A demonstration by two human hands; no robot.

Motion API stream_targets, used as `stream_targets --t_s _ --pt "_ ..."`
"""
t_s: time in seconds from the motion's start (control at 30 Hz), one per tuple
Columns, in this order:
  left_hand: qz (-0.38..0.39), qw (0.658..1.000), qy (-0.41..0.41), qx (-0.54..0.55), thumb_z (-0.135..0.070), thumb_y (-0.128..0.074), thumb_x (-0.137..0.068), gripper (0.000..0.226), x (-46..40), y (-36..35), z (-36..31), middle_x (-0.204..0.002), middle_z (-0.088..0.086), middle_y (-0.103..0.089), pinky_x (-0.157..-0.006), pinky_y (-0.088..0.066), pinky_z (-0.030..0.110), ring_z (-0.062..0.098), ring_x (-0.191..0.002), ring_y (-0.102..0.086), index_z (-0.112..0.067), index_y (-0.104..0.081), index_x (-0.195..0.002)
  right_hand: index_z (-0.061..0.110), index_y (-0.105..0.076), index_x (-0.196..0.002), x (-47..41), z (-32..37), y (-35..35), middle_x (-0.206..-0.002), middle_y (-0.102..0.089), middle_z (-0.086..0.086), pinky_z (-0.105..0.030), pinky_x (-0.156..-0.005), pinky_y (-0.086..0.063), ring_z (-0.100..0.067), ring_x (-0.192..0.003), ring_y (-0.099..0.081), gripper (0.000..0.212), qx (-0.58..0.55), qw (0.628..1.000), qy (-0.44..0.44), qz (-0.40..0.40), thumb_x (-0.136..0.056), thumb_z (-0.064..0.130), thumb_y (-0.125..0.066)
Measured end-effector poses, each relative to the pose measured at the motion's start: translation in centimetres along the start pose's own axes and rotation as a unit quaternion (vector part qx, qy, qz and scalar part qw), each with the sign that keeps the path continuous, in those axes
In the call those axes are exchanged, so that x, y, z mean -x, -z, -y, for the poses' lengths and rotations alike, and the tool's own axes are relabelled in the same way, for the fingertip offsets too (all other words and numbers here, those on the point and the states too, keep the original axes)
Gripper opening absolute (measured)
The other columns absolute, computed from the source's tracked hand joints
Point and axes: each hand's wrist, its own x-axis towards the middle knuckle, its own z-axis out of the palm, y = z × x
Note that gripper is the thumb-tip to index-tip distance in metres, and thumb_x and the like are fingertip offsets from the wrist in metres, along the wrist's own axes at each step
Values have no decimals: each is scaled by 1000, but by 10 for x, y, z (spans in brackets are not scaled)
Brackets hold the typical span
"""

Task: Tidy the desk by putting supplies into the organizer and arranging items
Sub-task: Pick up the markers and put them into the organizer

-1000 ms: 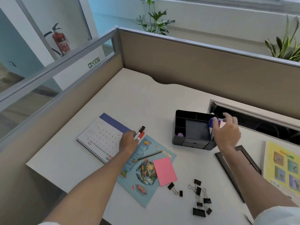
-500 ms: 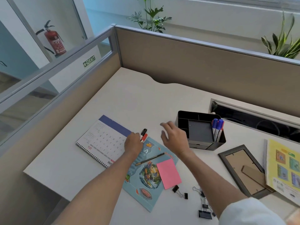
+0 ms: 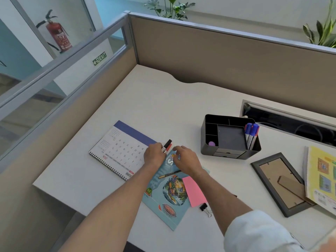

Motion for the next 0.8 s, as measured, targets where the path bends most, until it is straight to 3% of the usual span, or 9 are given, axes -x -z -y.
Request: stream_targets --t_s 0.13,0.23,0.37,0.47,0.6,0.7,0.8 --pt "-19 999 -14 37 -23 -66 -85 12 3 3 -1 -86 8 -70 -60 -47 32 28 -80 -64 -13 -69 -91 14 -56 -130 0 2 -2 -114 -67 -5 -33 -85 -44 -24 -105 -60 42 -55 997 -43 -10 -89 21 -54" --pt "-43 990 -31 129 -24 -66 -86 12 8 8 -7 -80 3 -70 -60 -46 30 23 -74 -63 -16 -70 -94 16 -49 -137 0 7 3 -117 -66 -4 -33 -87 -44 -24 -105 -61 44 -133 987 -83 -29 -94 27 -53" --pt "-61 970 -81 222 -26 -60 -90 15 20 17 -25 -74 -1 -70 -57 -47 30 18 -69 -63 -21 -73 -95 24 -45 -138 -5 17 16 -115 -68 -2 -40 -80 -55 -18 -81 -70 43 -264 959 -74 -72 -97 33 -49" --pt "-65 950 -91 291 -23 -59 -92 17 26 21 -40 -76 -1 -72 -59 -51 27 14 -72 -67 -23 -75 -97 32 -50 -129 -5 19 34 -102 -70 2 -45 -76 -56 -16 -81 -68 37 -309 942 -64 -112 -93 30 -53" --pt "-72 928 -98 353 -26 -65 -89 16 32 28 -66 -80 1 -74 -64 -53 31 15 -74 -69 -22 -75 -101 33 -58 -120 1 12 69 -90 -72 5 -46 -75 -58 -13 -77 -68 34 -330 932 -52 -140 -87 24 -62" --pt "-67 917 -110 378 -23 -70 -85 16 37 30 -90 -84 2 -71 -60 -48 19 14 -71 -65 -18 -74 -100 34 -64 -109 8 -5 99 -81 -72 6 -45 -77 -57 -11 -72 -68 29 -313 933 -45 -170 -84 20 -63" --pt "-59 912 -125 387 -21 -72 -83 15 42 28 -118 -91 4 -66 -68 -49 23 18 -78 -62 -15 -71 -97 31 -61 -116 21 -27 130 -83 -70 6 -40 -72 -59 -14 -77 -67 32 -285 935 -43 -206 -87 20 -62"
